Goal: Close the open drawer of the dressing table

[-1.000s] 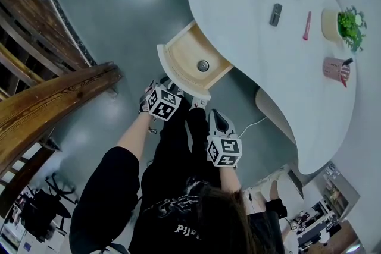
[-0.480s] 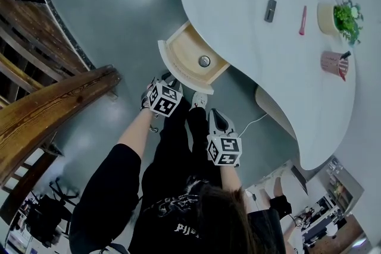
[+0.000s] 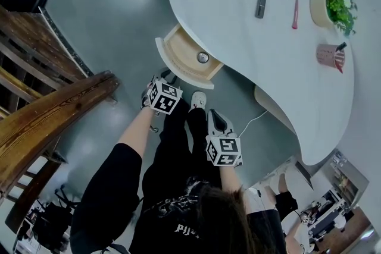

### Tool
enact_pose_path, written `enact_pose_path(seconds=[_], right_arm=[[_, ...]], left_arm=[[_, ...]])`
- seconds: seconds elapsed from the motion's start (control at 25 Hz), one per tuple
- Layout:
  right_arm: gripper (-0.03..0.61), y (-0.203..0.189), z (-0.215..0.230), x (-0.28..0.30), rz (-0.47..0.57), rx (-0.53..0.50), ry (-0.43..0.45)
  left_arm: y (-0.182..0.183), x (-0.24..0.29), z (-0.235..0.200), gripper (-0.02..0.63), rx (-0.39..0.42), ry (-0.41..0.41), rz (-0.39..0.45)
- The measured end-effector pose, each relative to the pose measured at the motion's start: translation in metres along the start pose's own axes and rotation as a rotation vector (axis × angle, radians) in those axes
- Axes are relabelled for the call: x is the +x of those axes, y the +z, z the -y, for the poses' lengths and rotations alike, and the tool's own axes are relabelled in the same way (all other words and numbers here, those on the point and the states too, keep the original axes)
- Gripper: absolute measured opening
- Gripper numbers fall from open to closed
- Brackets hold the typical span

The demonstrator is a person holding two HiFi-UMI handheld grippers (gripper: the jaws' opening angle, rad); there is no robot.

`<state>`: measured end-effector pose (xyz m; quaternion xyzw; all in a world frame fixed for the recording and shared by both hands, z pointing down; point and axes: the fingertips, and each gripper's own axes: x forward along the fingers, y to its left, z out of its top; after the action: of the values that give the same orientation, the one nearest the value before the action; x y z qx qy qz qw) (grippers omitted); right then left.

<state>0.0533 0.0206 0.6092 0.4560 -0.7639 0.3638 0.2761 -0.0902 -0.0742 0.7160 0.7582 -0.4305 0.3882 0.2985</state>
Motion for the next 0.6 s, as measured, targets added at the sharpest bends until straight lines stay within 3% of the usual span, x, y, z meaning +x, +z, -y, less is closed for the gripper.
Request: enact_pose_path(seconds=[0.6], right_arm=[[0.026,0.001,0.018,-0.007,0.016,0.037,-0.038]], left_arm=[[0.027,0.017,0.004,0.118,0.027,-0.02,0.013]])
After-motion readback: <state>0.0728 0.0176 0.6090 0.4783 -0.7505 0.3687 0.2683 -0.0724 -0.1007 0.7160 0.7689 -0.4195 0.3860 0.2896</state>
